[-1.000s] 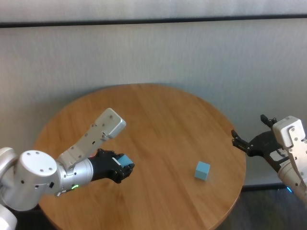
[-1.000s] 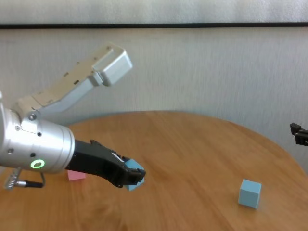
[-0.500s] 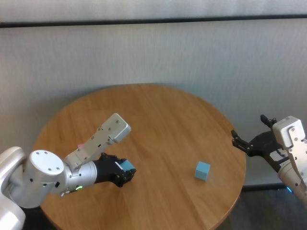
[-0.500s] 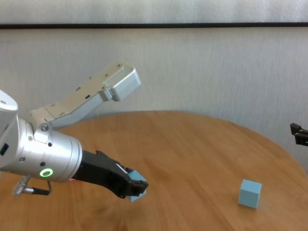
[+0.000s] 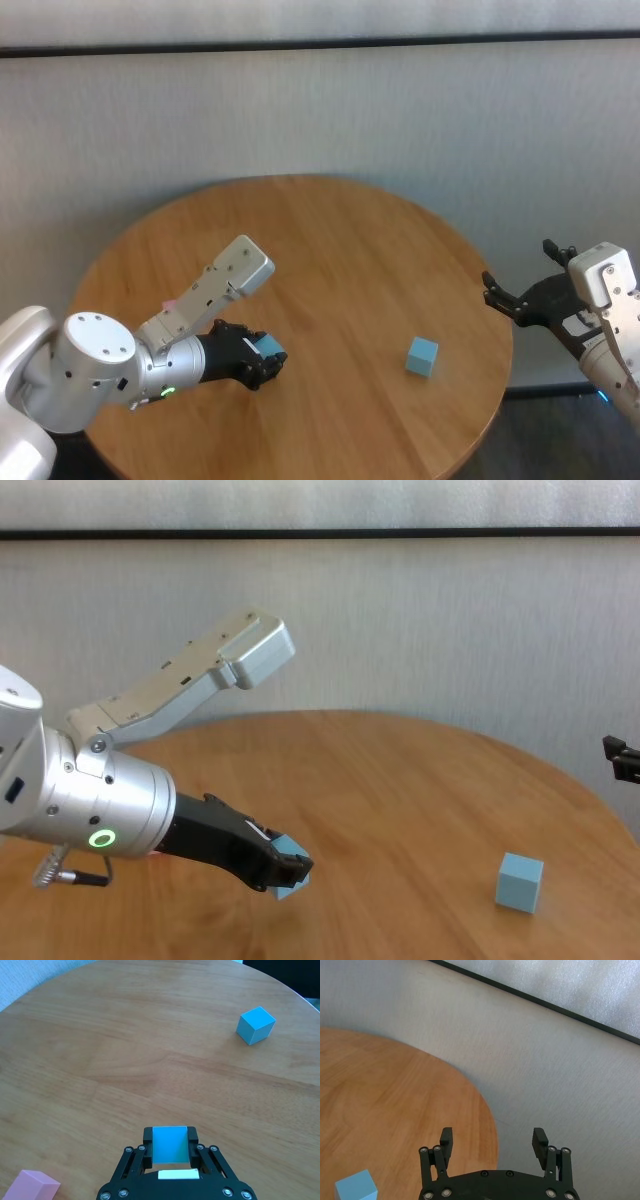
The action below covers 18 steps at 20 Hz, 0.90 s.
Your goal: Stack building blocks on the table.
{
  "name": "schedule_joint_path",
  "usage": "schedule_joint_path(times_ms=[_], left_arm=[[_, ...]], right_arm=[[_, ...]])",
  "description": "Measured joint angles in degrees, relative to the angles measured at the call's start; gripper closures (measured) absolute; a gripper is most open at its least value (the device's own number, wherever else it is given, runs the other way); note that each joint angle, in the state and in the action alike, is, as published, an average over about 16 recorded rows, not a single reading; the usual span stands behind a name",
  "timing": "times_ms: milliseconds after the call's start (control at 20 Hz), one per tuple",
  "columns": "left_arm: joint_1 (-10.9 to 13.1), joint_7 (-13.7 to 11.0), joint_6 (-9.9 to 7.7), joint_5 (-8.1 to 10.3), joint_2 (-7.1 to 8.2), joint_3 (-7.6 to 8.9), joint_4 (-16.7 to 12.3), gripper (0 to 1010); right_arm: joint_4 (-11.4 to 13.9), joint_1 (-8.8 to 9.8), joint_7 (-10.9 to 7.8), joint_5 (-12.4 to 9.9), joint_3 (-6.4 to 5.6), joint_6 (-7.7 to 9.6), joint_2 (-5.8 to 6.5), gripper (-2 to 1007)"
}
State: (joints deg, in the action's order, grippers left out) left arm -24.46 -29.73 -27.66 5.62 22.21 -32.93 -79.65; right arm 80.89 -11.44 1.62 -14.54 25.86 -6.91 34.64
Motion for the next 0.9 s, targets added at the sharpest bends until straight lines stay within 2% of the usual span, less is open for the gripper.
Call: schedule_joint_path(times_ms=[400,900], left_arm=[[0.09,0.07,-0.06,0.05,0.07,0.07,-0.15,543],[0.18,0.22,-0.1,0.06,0.19,0.13,-0.34,256]], right_arm=[[0.0,0.0,0.0,0.0,0.0,0.0,0.0,4],[0.0,0.0,0.0,0.0,0.0,0.0,0.0,4]])
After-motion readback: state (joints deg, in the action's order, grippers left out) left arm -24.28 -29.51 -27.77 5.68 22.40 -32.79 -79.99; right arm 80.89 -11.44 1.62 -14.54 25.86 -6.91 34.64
